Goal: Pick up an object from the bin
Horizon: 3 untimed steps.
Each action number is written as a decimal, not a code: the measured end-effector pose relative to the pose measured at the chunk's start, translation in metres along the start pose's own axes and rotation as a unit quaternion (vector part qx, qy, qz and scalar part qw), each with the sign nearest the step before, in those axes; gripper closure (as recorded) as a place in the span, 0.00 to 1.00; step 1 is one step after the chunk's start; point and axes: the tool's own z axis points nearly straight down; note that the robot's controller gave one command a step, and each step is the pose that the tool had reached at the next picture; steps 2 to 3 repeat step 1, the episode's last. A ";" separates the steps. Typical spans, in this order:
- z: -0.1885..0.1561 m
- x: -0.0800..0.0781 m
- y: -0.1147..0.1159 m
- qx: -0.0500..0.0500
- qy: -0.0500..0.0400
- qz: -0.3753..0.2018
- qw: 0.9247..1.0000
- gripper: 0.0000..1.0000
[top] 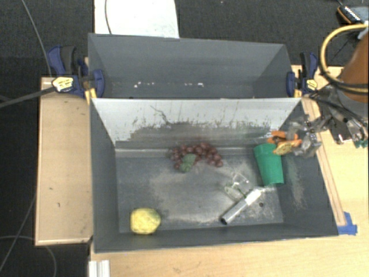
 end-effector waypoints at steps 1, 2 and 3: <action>0.088 0.014 0.011 -0.002 0.002 -0.014 1.000 1.00; 0.088 0.014 0.011 -0.002 0.002 -0.014 1.000 1.00; 0.088 0.014 0.011 -0.002 0.002 -0.014 1.000 1.00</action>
Offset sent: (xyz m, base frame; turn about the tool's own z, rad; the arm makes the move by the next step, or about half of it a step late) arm -0.0094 -0.0167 -0.0250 0.0225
